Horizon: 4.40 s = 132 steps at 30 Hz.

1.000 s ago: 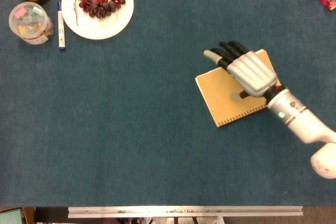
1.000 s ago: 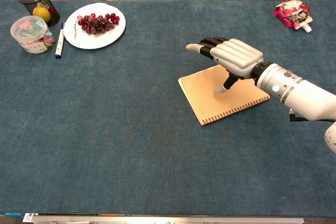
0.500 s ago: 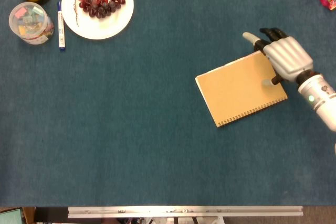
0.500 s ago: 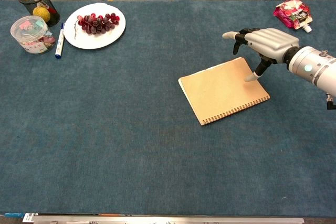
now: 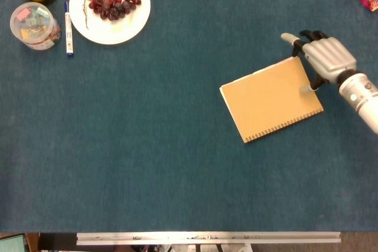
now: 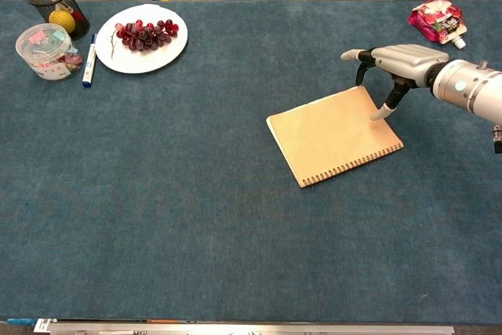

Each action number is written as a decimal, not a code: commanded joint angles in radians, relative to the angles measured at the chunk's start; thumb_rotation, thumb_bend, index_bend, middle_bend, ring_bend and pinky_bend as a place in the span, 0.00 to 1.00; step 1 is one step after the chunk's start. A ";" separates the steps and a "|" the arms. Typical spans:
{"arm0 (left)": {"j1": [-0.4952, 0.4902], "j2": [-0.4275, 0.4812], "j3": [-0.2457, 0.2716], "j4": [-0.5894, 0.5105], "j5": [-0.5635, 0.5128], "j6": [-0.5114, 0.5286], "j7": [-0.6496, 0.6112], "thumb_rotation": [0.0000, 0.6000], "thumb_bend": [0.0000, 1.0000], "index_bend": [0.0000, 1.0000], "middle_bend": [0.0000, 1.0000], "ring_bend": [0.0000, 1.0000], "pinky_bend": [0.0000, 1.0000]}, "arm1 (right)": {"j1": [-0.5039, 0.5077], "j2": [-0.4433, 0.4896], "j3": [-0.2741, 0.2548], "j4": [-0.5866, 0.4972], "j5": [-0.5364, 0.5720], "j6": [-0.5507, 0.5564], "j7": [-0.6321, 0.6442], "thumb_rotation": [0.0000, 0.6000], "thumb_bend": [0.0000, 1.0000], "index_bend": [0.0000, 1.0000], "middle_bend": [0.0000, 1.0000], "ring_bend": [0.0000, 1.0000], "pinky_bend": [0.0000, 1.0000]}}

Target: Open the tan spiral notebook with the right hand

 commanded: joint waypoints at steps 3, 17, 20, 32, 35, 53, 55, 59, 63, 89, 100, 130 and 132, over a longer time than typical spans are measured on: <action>-0.002 0.000 -0.001 -0.001 0.001 0.000 0.000 1.00 0.41 0.19 0.15 0.12 0.06 | 0.002 0.020 -0.013 -0.020 0.012 -0.019 0.000 1.00 0.04 0.00 0.35 0.07 0.10; -0.004 -0.002 0.001 0.000 0.003 -0.003 0.003 1.00 0.41 0.19 0.15 0.12 0.06 | -0.081 0.149 -0.113 -0.228 -0.066 0.050 0.013 1.00 0.04 0.00 0.36 0.07 0.09; -0.004 -0.002 0.000 0.003 0.002 -0.002 -0.001 1.00 0.41 0.19 0.15 0.12 0.06 | -0.127 0.194 -0.167 -0.312 -0.125 0.091 0.028 1.00 0.04 0.00 0.36 0.07 0.09; -0.002 -0.002 0.002 -0.004 0.011 0.005 0.003 1.00 0.41 0.19 0.15 0.12 0.06 | -0.180 0.319 -0.201 -0.499 -0.340 0.269 0.067 1.00 0.04 0.00 0.37 0.07 0.09; 0.000 0.000 0.003 -0.008 0.011 0.009 0.001 1.00 0.41 0.19 0.15 0.12 0.06 | -0.144 0.304 -0.185 -0.505 -0.362 0.239 0.051 1.00 0.04 0.00 0.37 0.07 0.09; 0.018 0.011 0.008 -0.016 0.019 0.037 -0.003 1.00 0.41 0.19 0.15 0.12 0.06 | 0.009 -0.012 -0.091 -0.434 -0.312 0.102 -0.194 1.00 0.08 0.00 0.33 0.07 0.09; 0.019 0.011 0.007 -0.015 0.017 0.038 -0.004 1.00 0.41 0.19 0.15 0.12 0.06 | 0.028 -0.029 -0.096 -0.430 -0.315 0.078 -0.187 1.00 0.08 0.00 0.35 0.07 0.09; 0.019 0.011 0.006 -0.014 0.016 0.038 -0.005 1.00 0.41 0.19 0.15 0.12 0.06 | 0.054 -0.056 -0.109 -0.420 -0.322 0.049 -0.182 1.00 0.08 0.00 0.36 0.07 0.09; 0.020 0.011 0.004 -0.011 0.013 0.038 -0.007 1.00 0.41 0.19 0.15 0.12 0.06 | 0.069 -0.071 -0.124 -0.415 -0.330 0.034 -0.184 1.00 0.08 0.00 0.37 0.07 0.09; 0.018 0.005 0.002 0.013 0.007 0.028 -0.027 1.00 0.41 0.19 0.15 0.12 0.06 | 0.077 -0.060 -0.129 -0.354 -0.201 0.069 -0.314 1.00 0.08 0.00 0.38 0.07 0.09; 0.012 0.001 0.002 0.012 0.009 0.018 -0.018 1.00 0.41 0.19 0.15 0.12 0.06 | 0.018 0.064 -0.118 -0.307 -0.078 0.142 -0.311 1.00 0.08 0.00 0.40 0.07 0.09; 0.006 0.008 0.015 -0.022 0.028 0.008 0.002 1.00 0.41 0.19 0.15 0.12 0.06 | -0.144 0.046 -0.268 0.067 -0.450 0.392 -0.105 1.00 0.00 0.00 0.00 0.00 0.03; 0.006 0.010 0.014 -0.023 0.027 0.009 0.001 1.00 0.41 0.19 0.15 0.12 0.06 | -0.147 0.034 -0.271 0.087 -0.464 0.401 -0.106 1.00 0.00 0.00 0.00 0.00 0.03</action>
